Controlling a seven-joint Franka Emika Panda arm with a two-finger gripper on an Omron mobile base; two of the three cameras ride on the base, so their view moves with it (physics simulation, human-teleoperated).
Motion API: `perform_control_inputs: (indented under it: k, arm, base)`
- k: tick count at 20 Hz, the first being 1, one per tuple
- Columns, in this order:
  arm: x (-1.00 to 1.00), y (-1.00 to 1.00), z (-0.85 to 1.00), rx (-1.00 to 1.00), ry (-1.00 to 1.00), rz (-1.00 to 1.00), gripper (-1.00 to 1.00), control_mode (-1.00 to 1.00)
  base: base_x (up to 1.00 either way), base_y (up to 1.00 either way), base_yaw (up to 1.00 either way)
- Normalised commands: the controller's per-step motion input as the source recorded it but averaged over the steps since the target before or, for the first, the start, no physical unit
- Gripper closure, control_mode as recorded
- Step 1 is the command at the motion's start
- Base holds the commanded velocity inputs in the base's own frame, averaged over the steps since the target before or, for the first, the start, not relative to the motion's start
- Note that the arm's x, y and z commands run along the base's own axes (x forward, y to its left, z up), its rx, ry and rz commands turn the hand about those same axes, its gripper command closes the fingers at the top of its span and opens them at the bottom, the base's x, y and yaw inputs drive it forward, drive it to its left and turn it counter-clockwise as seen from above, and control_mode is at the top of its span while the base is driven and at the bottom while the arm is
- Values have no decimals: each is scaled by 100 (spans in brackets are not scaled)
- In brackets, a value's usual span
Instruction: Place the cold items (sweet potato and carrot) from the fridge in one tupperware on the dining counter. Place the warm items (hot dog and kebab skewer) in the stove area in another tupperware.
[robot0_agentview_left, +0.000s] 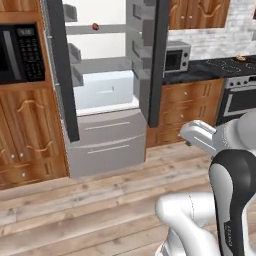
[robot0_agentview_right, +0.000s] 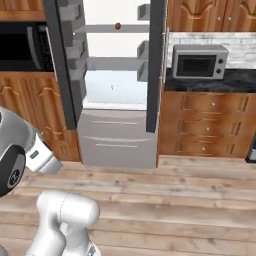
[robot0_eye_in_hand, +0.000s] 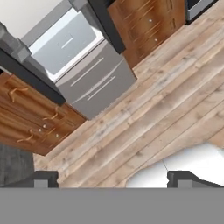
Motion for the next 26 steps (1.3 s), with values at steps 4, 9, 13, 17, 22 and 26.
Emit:
perform_control_inputs:
  k: [4,9,13,17,22,26]
  arm:
    - [0,0,0,0,0,0,-100,100]
    - [0,0,0,0,0,0,-100,100]
    - [0,0,0,0,0,0,-100,100]
    - [0,0,0,0,0,0,-100,100]
    - [0,0,0,0,0,0,-100,100]
    - [0,0,0,0,0,0,-100,100]
  base:
    - [87,-23,0]
    - [87,-20,0]
    - [95,-8,0]
    - [100,0,0]
    - [100,0,0]
    - [95,-7,0]
